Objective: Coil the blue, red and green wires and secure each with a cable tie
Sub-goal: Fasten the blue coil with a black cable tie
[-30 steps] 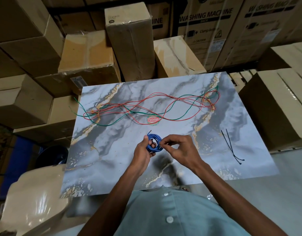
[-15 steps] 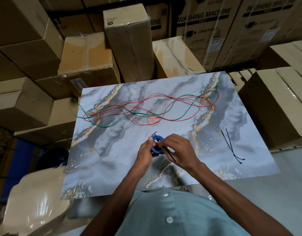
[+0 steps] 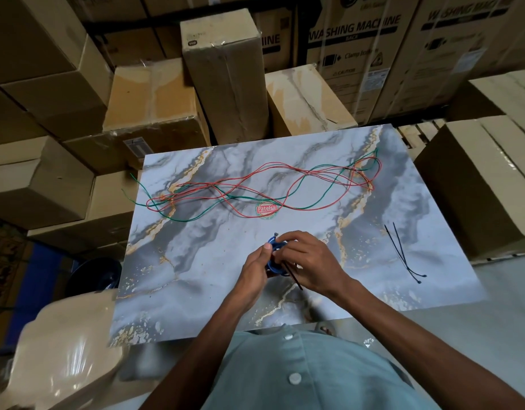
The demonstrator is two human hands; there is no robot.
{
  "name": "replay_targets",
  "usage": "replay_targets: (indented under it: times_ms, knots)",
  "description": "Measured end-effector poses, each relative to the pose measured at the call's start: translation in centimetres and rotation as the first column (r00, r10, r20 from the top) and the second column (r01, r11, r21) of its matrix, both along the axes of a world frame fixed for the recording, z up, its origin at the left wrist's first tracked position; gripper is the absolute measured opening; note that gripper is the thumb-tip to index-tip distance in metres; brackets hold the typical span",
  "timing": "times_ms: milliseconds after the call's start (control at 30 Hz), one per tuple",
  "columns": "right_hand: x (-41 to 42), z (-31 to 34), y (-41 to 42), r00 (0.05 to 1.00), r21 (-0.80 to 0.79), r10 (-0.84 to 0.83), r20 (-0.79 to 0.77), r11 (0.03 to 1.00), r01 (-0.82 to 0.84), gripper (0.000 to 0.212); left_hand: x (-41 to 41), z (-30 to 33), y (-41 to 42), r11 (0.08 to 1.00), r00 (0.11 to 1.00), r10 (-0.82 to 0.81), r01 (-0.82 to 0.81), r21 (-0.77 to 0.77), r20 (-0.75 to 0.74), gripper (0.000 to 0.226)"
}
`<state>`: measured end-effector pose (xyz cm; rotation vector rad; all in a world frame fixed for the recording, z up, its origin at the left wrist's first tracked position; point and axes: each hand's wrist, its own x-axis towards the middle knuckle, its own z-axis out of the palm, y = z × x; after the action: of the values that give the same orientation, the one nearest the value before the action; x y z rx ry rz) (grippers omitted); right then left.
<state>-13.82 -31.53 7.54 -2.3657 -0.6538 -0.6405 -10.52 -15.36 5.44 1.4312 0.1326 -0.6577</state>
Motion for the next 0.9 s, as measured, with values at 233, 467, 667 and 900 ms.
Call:
replay_targets:
  times_ms: [233,467,667,900]
  knots:
    - [-0.4,2.0,0.0,0.887,0.436,0.052,-0.459,0.883,0.174,0.051,-0.4,0.1,0.4,0.997,0.996,-0.028,0.022,0.078,0.087,0.040]
    - [1.5,1.9,0.1,0.727,0.251,-0.164,-0.666,0.869,0.426,0.009,-0.9,0.8,0.2,0.965,0.965,-0.163,0.113,0.236,0.205,0.041]
    - [1.2,0.9,0.2,0.665,0.242,-0.146,-0.732,0.857,0.455,0.009,-1.2,0.8,0.3,0.966,0.971,-0.149,0.102,0.236,0.188,0.045]
    - [0.9,-0.1,-0.6,0.510,0.346,0.015,-0.860,0.752,0.561,0.011,-1.4,1.2,0.2,0.967,0.968,-0.159,0.113,0.229,0.194,0.055]
